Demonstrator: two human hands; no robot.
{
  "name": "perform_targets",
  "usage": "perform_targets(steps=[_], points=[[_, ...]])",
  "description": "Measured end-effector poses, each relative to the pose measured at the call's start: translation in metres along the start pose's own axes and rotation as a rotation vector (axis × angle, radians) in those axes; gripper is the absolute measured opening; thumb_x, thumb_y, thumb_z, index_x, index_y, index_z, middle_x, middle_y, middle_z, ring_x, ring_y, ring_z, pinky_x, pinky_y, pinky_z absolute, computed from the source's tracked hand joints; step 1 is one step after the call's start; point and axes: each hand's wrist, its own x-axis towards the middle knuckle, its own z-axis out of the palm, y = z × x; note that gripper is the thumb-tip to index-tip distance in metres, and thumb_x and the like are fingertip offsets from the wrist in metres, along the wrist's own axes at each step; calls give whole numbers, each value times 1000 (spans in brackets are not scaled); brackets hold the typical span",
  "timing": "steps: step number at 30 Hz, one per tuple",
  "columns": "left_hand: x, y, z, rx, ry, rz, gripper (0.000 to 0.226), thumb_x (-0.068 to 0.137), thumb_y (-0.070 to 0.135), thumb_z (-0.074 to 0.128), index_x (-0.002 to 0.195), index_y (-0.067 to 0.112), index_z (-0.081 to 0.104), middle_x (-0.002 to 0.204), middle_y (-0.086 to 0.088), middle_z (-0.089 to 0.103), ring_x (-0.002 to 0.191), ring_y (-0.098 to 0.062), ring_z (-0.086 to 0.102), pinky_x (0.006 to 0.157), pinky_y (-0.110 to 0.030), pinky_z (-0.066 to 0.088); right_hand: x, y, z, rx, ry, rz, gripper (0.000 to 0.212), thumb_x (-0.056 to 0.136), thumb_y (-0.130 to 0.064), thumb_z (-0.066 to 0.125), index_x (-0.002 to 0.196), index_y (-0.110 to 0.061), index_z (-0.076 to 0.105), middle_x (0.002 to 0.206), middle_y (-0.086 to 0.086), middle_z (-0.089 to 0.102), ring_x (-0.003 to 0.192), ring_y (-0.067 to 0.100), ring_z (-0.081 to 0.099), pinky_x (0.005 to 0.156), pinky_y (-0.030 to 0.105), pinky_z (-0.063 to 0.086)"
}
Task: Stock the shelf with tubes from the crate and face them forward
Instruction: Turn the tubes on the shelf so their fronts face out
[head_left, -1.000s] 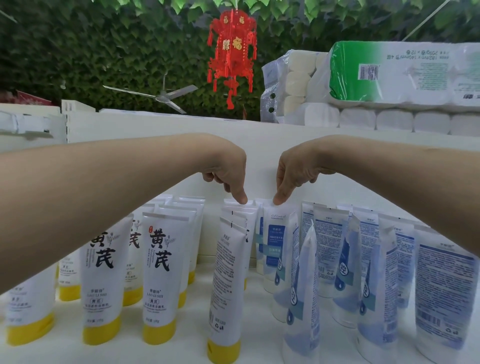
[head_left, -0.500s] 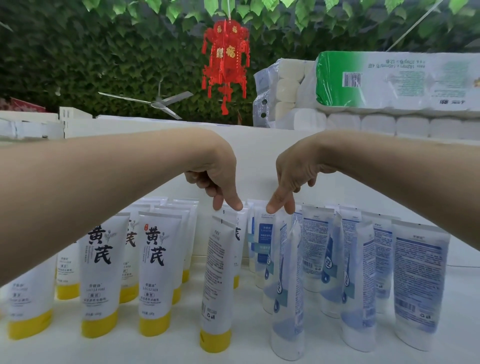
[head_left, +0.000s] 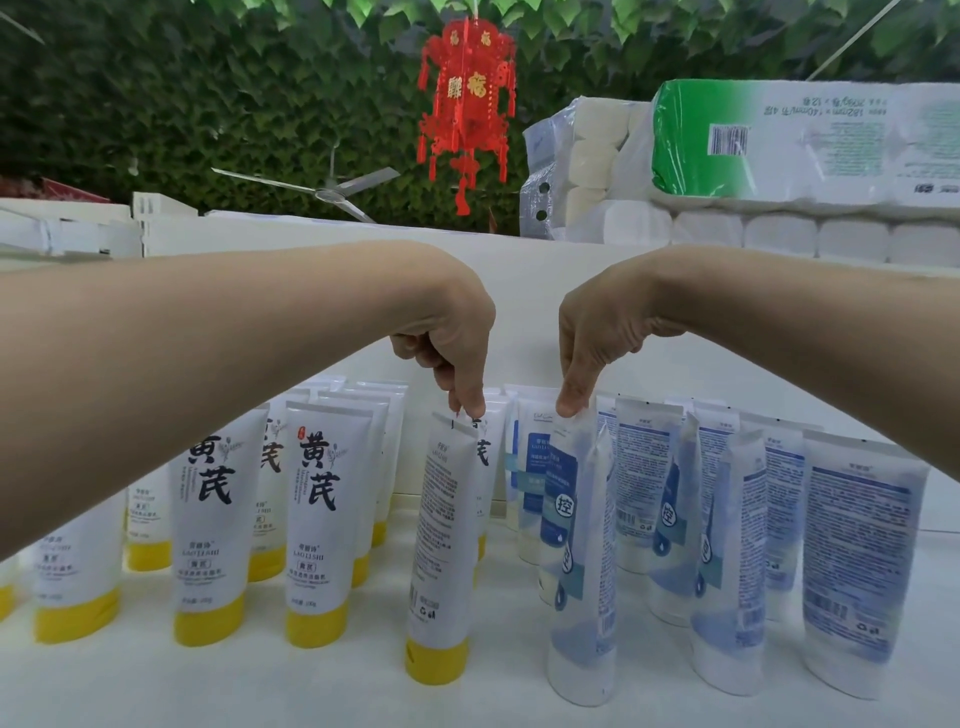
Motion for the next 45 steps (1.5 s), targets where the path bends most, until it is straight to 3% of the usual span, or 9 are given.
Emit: perform_targets(steps=[4,8,11,15,32,45], points=[[-2,1,2,-12,22,48,34,77,31,80,101,8,71,93,-1,65,93,-20,56,63,-25,47,2,-1,1,20,10,-15,31,76,-34,82,98,-14,73,108,-2,68,115,21,56,95,36,43],[-3,4,4,-47,65,111,18,77,22,81,78,18,64,102,-4,66,101,-22,58,70,-28,48,3,-4,1,22,18,-23,16,76,-31,82,81,-22,70,111,1,68,116,22,57,105,40,43],[-4,3,6,-71,67,137,17,78,19,80,74,21,63,98,-2,67,104,-24,59,84,-33,50,1,-5,1,43,28,-28,13,74,-30,84,76,-27,71,103,-3,69,113,20,58,102,38,43],[-5,1,7,-74,71,137,15,76,21,82,72,23,68,110,-6,69,109,-28,60,99,-43,49,0,-5,1,62,32,-42,13,72,-29,85,68,-29,73,97,-6,72,110,18,59,101,37,43],[-6,0,8,-119,69,134,11,77,18,81,75,20,70,107,-6,70,110,-26,60,100,-44,49,-3,-7,1,31,36,-67,9,75,-27,83,71,-28,75,76,-18,69,96,12,58,104,40,44],[-3,-1,7,-89,78,134,14,73,21,84,68,24,71,104,-6,71,108,-28,62,101,-45,48,-3,-5,2,44,69,-71,8,75,-25,83,77,-24,75,80,-13,68,102,18,60,102,38,43]])
